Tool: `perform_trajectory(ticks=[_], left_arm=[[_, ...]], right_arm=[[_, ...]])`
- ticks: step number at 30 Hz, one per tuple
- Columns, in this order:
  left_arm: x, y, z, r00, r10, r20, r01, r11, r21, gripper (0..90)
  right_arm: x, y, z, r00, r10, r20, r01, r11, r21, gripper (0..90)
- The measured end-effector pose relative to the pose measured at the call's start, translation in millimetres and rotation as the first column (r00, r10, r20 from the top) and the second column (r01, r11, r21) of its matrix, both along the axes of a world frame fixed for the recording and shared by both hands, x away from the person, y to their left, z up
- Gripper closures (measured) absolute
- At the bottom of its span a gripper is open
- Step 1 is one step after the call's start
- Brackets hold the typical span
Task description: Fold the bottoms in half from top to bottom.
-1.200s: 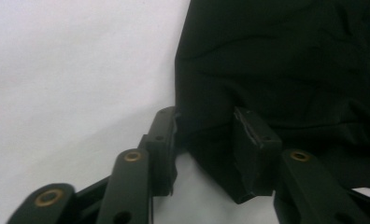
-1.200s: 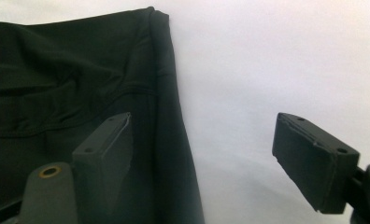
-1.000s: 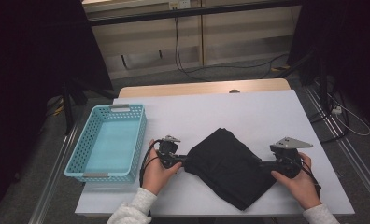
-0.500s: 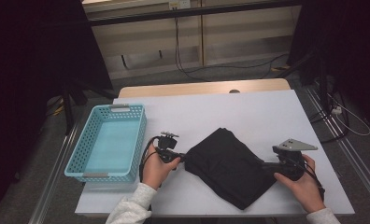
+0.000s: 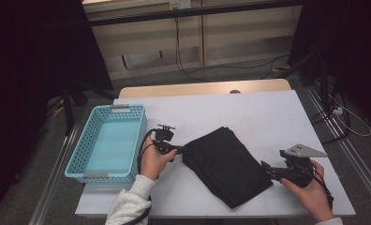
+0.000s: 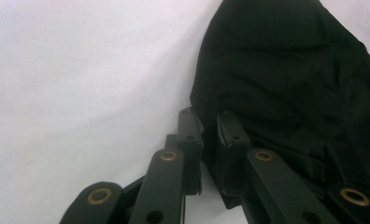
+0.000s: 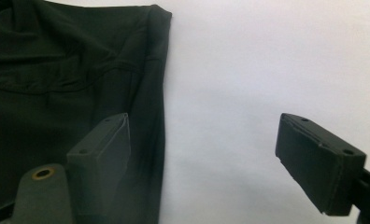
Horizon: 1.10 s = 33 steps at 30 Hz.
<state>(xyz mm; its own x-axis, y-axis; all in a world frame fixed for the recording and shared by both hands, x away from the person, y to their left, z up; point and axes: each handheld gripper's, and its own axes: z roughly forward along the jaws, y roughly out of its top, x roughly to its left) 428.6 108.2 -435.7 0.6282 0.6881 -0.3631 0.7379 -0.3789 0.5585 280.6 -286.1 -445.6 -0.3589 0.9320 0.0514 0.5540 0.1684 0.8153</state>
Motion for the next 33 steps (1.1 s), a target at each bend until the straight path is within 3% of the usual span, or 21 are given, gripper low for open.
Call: perform_trajectory(ticks=[7, 11, 22, 33], left_arm=[[6.0, -0.3, -1.5, 0.9999, 0.010, 0.008, -0.010, 0.9999, 0.009, 81.7], [5.3, 0.1, -1.1, 0.9999, 0.010, 0.013, -0.011, 0.9999, 0.008, 81.7], [4.1, 3.9, 0.1, 0.9995, 0.023, 0.022, -0.023, 0.9997, 0.007, 81.8], [4.0, 3.5, 1.5, 0.9994, 0.022, 0.026, -0.022, 0.9997, 0.009, 81.8]], right_arm=[[0.0, 6.6, -1.3, 0.9999, 0.009, -0.006, -0.009, 0.9999, 0.009, 15.9], [3.1, 16.6, -3.8, 0.9985, 0.040, -0.036, -0.038, 0.9984, 0.041, 13.8], [8.6, 41.5, -15.2, 0.9864, 0.118, -0.115, -0.117, 0.9931, 0.009, 21.1], [3.9, 44.8, -17.3, 0.9887, 0.074, -0.131, -0.075, 0.9972, 0.000, 32.6]])
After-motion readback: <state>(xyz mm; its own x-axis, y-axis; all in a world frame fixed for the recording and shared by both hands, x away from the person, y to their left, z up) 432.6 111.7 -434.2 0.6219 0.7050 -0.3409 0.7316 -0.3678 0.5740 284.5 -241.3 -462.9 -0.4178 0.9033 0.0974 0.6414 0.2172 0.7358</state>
